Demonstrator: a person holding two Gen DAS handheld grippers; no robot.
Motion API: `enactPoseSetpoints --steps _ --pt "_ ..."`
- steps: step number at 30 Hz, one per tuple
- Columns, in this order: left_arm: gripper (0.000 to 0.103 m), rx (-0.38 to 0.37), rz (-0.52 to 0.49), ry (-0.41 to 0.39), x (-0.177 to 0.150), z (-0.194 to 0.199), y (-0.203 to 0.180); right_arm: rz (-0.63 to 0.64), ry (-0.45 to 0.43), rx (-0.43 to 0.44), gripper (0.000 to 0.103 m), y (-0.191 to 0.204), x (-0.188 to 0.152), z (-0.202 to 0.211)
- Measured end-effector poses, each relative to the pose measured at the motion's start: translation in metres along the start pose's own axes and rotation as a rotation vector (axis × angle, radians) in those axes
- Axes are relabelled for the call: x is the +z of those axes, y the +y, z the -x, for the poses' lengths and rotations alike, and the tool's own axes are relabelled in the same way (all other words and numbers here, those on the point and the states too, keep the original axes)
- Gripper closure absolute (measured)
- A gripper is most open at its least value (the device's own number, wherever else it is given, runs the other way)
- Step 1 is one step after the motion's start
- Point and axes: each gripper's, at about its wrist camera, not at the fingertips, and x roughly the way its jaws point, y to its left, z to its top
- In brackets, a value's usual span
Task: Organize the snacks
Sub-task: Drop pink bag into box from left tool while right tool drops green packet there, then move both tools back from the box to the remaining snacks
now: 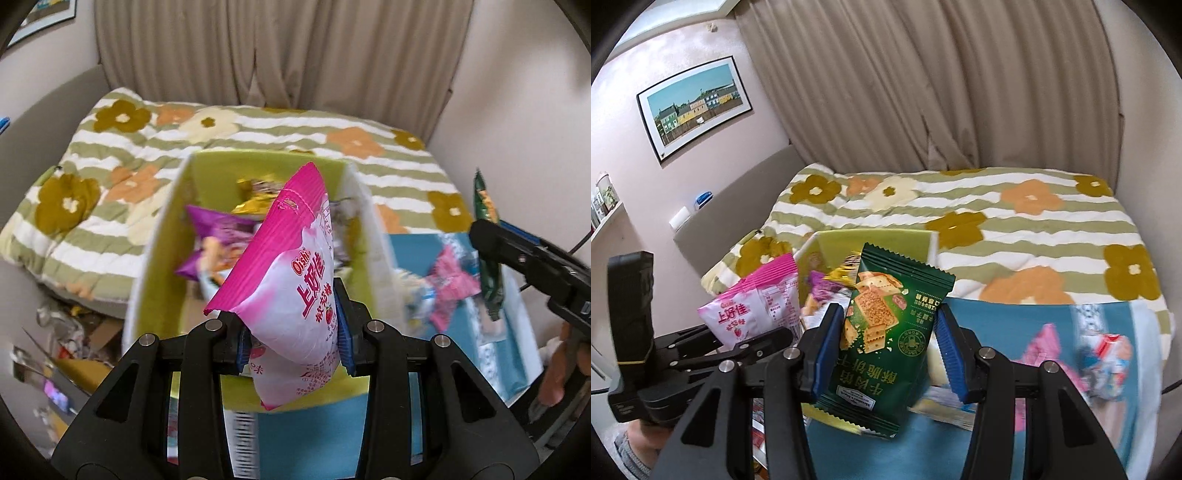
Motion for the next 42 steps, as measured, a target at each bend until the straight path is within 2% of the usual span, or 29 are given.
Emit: enactPoseSetpoints --steps 3,5,6,7,9,11,17,24,28,31,33,34,36,42 --pt "0.070 0.022 -0.019 0.031 -0.002 -0.013 0.024 0.008 0.031 -0.008 0.057 0.017 -0.001 -0.018" --pt "0.069 0.010 -0.026 0.059 -0.001 -0.023 0.038 0.010 0.049 -0.019 0.057 0.024 -0.003 -0.027" --pt "0.059 0.009 -0.029 0.070 -0.001 -0.027 0.041 0.007 0.058 -0.025 0.057 0.028 -0.003 -0.032" --pt "0.032 0.013 -0.032 0.076 -0.001 -0.029 0.047 0.002 0.064 -0.032 0.057 0.031 -0.004 -0.035" --pt "0.001 0.018 -0.030 0.060 -0.001 -0.029 0.056 -0.004 0.075 -0.046 0.057 0.037 -0.005 -0.042" --pt "0.001 0.001 -0.027 0.044 -0.002 -0.025 0.059 -0.005 0.087 -0.060 0.057 0.041 -0.006 -0.046" --pt "0.001 -0.033 -0.040 0.071 -0.013 -0.021 0.068 0.003 0.134 -0.113 0.057 0.049 -0.020 -0.058" --pt "0.001 -0.022 -0.096 0.073 -0.023 -0.022 0.068 0.035 0.183 -0.153 0.057 0.055 -0.035 -0.082" --pt "0.001 -0.029 -0.098 0.079 -0.024 -0.027 0.075 0.029 0.225 -0.182 0.057 0.055 -0.044 -0.103" --pt "0.001 -0.042 -0.096 0.087 -0.026 -0.032 0.080 0.024 0.222 -0.193 0.057 0.054 -0.049 -0.110" --pt "0.001 -0.043 -0.098 0.091 -0.028 -0.035 0.080 0.018 0.211 -0.188 0.050 0.054 -0.049 -0.110" --pt "0.001 -0.044 -0.098 0.094 -0.028 -0.036 0.081 0.012 0.209 -0.184 0.030 0.054 -0.049 -0.109" --pt "0.001 -0.040 -0.095 0.091 -0.029 -0.036 0.081 0.000 0.190 -0.169 0.001 0.053 -0.050 -0.105" --pt "0.001 -0.016 -0.070 0.077 -0.029 -0.027 0.074 0.019 0.142 -0.147 0.000 0.051 -0.050 -0.091"
